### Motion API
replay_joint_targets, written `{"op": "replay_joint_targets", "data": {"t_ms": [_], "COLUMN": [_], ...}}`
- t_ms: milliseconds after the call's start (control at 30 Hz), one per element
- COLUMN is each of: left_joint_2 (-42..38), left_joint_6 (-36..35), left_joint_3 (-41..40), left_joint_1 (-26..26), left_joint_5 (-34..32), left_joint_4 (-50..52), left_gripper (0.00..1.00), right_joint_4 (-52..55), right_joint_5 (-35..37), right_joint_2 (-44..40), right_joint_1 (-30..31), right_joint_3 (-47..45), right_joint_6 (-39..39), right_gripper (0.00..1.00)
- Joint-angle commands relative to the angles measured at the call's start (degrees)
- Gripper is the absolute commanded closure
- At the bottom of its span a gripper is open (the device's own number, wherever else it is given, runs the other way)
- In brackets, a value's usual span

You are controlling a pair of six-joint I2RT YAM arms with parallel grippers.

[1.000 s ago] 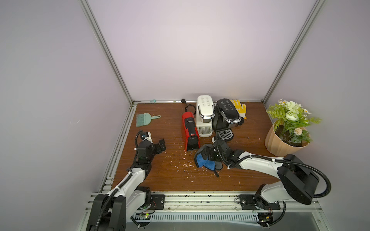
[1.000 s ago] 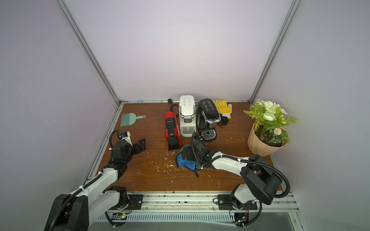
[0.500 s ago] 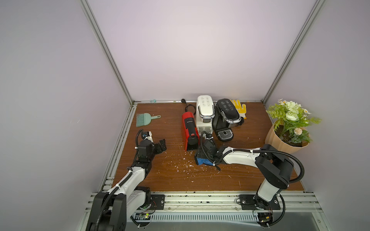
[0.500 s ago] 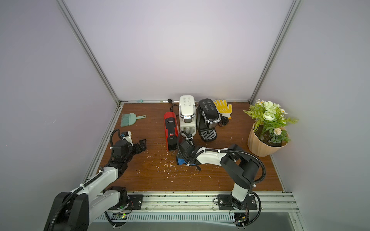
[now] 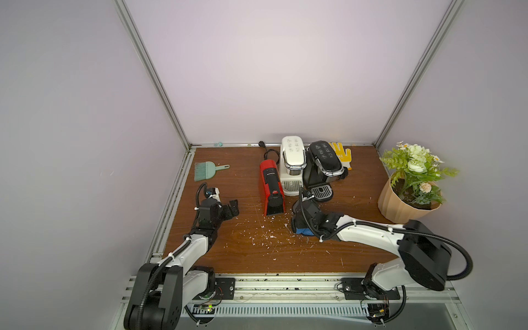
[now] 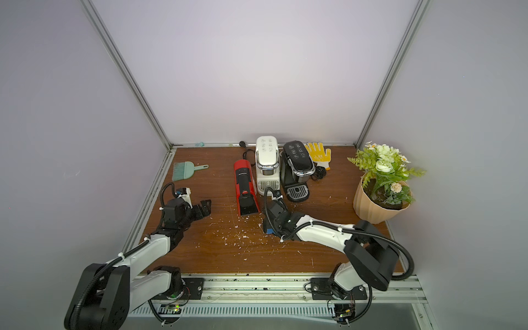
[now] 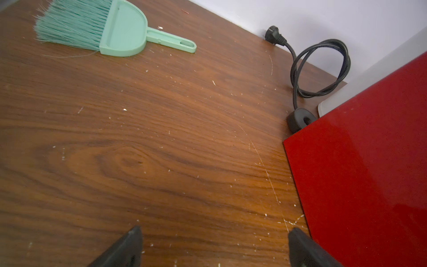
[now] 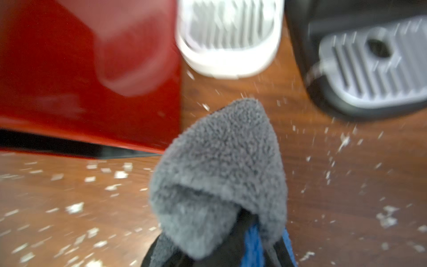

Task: Wipe the surface of a coffee machine
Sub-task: Pick up the cleaning item at the center of the board, then wipe the dirt from the surface of the coffee machine.

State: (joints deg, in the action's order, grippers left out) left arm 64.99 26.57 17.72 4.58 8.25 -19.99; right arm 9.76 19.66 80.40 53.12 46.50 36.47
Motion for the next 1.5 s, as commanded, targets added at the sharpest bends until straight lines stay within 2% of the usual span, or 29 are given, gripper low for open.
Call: {"op": "replay_joint_targets", "data": {"t_ms": [0, 67, 167, 233, 367, 567, 767, 867, 1000, 1100, 1333, 1467], "left_joint_2": [1.84, 2.87, 4.23, 4.91, 6.79, 8.78, 9.22, 9.66, 9.72, 9.23, 6.92, 4.94], "left_joint_6": [0.13, 0.04, -0.11, -0.36, -0.35, -1.04, -1.16, -1.08, -1.29, -1.39, -2.92, -5.05], "left_joint_3": [2.02, 2.20, 2.50, 2.51, 3.24, 4.29, 4.64, 4.96, 4.97, 5.01, 4.70, 4.77], "left_joint_1": [0.61, 0.61, 0.74, 1.03, 1.46, 1.90, 2.10, 2.19, 2.36, 2.73, 4.91, 8.61], "left_joint_5": [4.27, 5.06, 7.48, 8.38, 9.39, 9.69, 10.05, 10.54, 10.70, 11.54, 11.18, 9.12], "left_joint_4": [-2.27, -2.75, -3.92, -4.65, -5.30, -4.56, -4.46, -4.53, -4.62, -4.96, -5.32, -4.87], "left_gripper": [0.01, 0.01, 0.01, 0.01, 0.01, 0.01, 0.01, 0.01, 0.01, 0.01, 0.01, 0.01], "right_joint_4": [-0.94, 1.08, -1.40, -3.43, -2.03, 5.59, 12.33, 13.26, 13.39, 12.09, 9.02, 8.10], "right_joint_5": [-1.88, -2.44, -8.61, -10.92, -14.62, -13.61, -5.90, -4.66, -3.20, -2.64, -2.23, -2.83], "right_joint_2": [-6.33, -7.28, -7.90, -6.85, 1.20, 16.93, 29.04, 32.59, 35.43, 34.83, 28.05, 23.27], "right_joint_1": [-0.05, -0.03, 0.04, 0.15, 0.14, 0.16, -0.86, -2.24, -4.74, -6.31, -7.15, -7.16], "right_joint_3": [7.70, 11.66, 15.00, 16.97, 24.87, 38.95, 50.64, 54.34, 56.44, 54.68, 45.87, 39.42], "right_joint_6": [-11.23, -13.70, -19.40, -20.16, -22.35, -22.32, -21.38, -20.30, -17.86, -16.30, -14.43, -13.04], "right_gripper": [0.83, 0.83, 0.82, 0.82, 0.82, 0.81, 0.81, 0.81, 0.81, 0.81, 0.81, 0.81]}}
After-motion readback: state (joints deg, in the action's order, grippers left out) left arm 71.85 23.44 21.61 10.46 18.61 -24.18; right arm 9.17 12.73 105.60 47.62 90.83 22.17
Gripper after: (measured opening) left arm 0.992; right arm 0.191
